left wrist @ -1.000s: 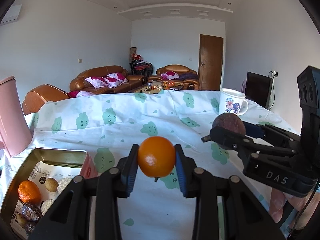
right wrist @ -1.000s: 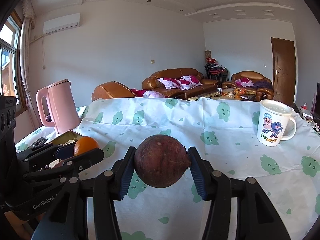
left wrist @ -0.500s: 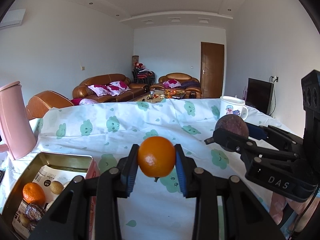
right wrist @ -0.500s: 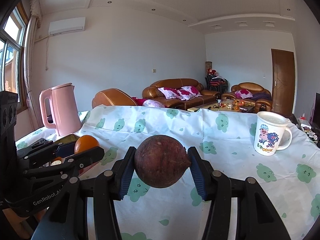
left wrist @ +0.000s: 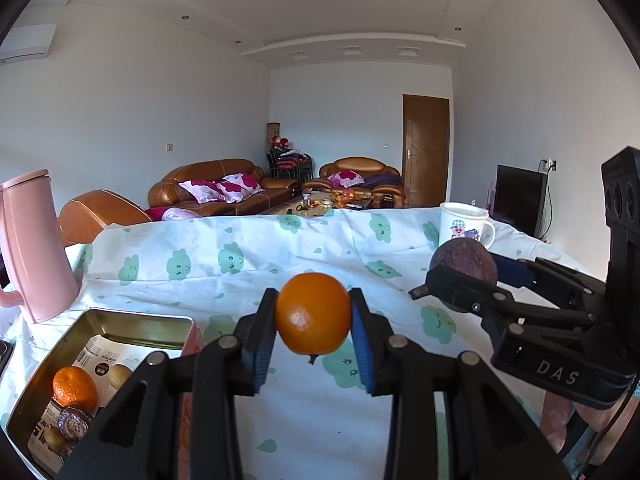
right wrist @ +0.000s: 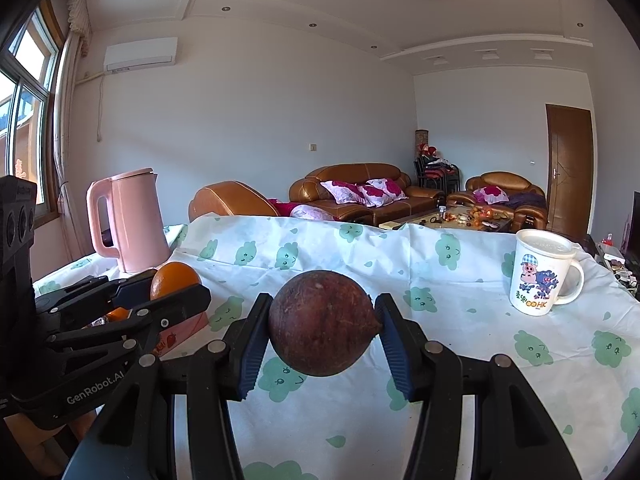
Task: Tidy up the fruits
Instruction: 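Carry the orange and passion fruit over the pink tin box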
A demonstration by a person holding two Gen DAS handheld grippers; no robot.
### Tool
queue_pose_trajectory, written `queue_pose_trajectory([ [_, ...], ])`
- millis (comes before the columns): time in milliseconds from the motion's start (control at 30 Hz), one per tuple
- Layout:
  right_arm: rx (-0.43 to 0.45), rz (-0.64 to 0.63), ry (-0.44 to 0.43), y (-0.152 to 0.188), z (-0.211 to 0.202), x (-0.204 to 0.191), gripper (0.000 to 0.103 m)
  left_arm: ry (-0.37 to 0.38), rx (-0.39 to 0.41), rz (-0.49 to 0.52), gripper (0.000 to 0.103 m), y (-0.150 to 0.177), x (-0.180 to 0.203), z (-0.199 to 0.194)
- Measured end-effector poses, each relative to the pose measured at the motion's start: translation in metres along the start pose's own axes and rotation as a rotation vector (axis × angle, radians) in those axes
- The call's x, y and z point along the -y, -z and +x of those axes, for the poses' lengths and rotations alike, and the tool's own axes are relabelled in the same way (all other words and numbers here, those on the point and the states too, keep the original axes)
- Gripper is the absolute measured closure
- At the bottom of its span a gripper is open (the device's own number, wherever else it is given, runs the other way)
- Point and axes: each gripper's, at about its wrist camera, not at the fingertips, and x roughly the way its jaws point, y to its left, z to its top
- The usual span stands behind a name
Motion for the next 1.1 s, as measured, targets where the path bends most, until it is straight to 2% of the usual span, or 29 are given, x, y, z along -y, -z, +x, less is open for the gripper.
queue_pose_trajectory([
  [200, -0.008, 0.005, -0.018, 0.001, -0.003, -0.012, 0.049, 0.015, -0.014, -0.014, 0.067, 0.002, -0.006, -0.005],
  [367, -0.034, 0.025, -0.067, 0.001, 0.005, -0.028, 0.049, 0.016, -0.029, -0.034, 0.067, 0.005, -0.017, -0.012],
  [500, -0.053, 0.024, -0.108, -0.006, 0.015, -0.046, 0.049, -0.011, -0.046, -0.072, 0.067, 0.007, -0.039, -0.018],
  [833, -0.072, -0.068, -0.216, -0.022, 0.038, -0.115, 0.049, -0.097, -0.062, -0.145, 0.067, 0.01, -0.1, -0.036],
  [1100, -0.099, -0.12, -0.271, -0.025, 0.058, -0.156, 0.049, -0.159, -0.083, -0.194, 0.067, 0.015, -0.137, -0.044],
])
